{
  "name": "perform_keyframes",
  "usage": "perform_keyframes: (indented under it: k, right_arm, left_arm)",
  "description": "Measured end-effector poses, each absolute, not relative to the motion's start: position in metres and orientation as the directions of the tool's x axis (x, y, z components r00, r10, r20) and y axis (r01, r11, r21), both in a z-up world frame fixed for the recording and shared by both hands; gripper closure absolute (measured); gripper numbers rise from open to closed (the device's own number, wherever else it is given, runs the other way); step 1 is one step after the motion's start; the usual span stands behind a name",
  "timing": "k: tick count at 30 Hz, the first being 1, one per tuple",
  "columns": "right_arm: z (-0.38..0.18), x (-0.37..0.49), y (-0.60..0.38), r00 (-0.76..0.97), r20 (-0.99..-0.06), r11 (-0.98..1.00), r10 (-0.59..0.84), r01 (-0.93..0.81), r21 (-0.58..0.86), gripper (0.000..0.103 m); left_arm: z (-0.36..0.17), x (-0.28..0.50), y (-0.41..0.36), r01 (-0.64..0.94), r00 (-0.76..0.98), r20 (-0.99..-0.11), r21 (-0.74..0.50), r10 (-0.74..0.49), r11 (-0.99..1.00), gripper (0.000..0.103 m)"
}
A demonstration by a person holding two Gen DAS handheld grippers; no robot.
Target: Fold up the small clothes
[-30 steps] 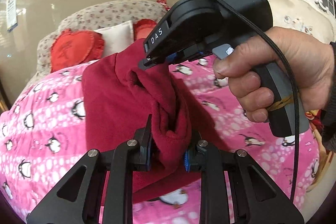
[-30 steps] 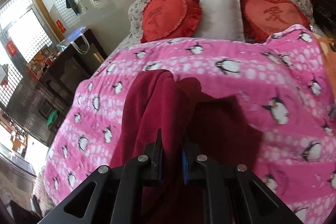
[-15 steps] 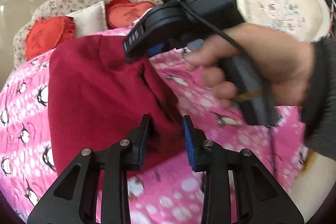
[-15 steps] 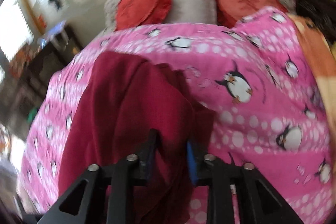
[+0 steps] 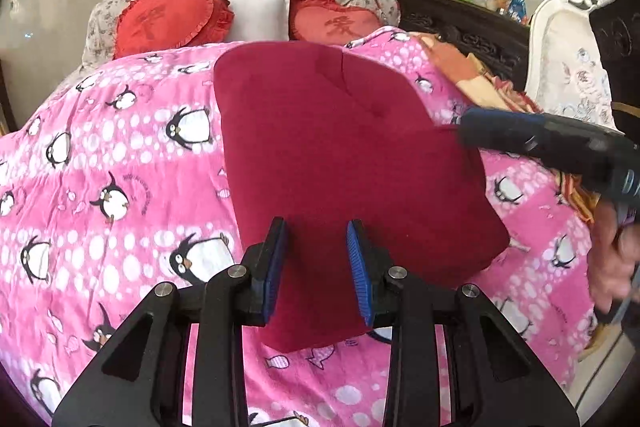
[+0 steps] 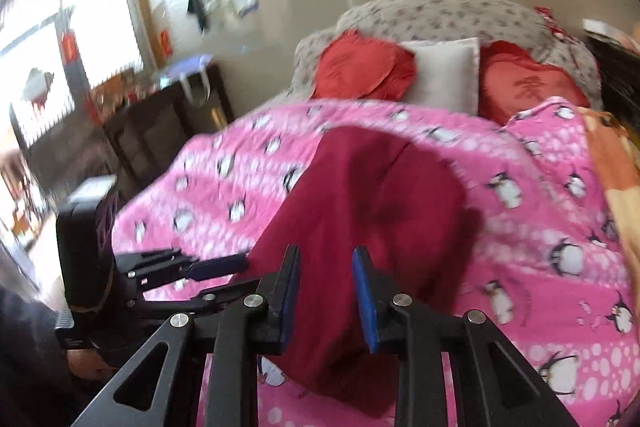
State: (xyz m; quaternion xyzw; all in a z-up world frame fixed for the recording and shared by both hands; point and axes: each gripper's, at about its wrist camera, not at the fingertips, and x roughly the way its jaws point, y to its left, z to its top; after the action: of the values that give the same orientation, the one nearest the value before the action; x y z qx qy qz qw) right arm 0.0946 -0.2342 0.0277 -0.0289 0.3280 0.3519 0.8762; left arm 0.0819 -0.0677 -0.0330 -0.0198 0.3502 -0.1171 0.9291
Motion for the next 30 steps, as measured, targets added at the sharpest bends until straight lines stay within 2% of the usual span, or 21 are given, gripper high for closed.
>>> perform_keyframes:
  k: [4,6,10,13,18,24,26,30]
  right_arm:
    - [-0.006,0.102,-0.223,0.582,-0.659,0.814,0.476,-0.575,0.081,0.078]
    - [-0.029,0.107,-0.230,0.569,-0.695,0.832,0.439,-0.550,0.075,0.086]
    - [-0.045,0.100,-0.257,0.574,-0.627,0.816,0.527,-0.547,0.186,0.087]
    - [-0.055,0.101,-0.270,0.569,-0.581,0.798,0.582,-0.537,0.273,0.088]
    - [-0.055,0.098,-0.267,0.575,-0.580,0.800,0.577,-0.540,0.261,0.089]
    - [-0.054,0.097,-0.265,0.586,-0.582,0.807,0.564,-0.539,0.240,0.089]
    - [-0.054,0.097,-0.265,0.587,-0.582,0.808,0.563,-0.538,0.238,0.089]
    - [-0.054,0.098,-0.267,0.579,-0.578,0.802,0.575,-0.537,0.261,0.089]
  left_arm:
    - [-0.035,0.085,-0.066,0.197,0.718,-0.651,-0.146,-0.244,0.969,0.074]
    - [-0.039,0.077,-0.069,0.212,0.705,-0.660,-0.150,-0.257,0.966,0.074]
    - [-0.035,0.072,-0.071,0.223,0.704,-0.660,-0.148,-0.264,0.964,0.074]
    - [-0.013,0.086,-0.068,0.220,0.728,-0.629,-0.162,-0.272,0.962,0.074]
    - [0.016,0.154,-0.071,0.220,0.742,-0.616,-0.152,-0.267,0.963,0.074]
    - [-0.006,0.264,-0.058,0.058,0.626,-0.740,-0.273,-0.248,0.960,0.074]
    - [-0.021,0.289,-0.058,0.017,0.577,-0.784,-0.267,-0.227,0.964,0.071]
    - [-0.027,0.305,-0.069,0.008,0.560,-0.808,-0.214,-0.182,0.977,0.071]
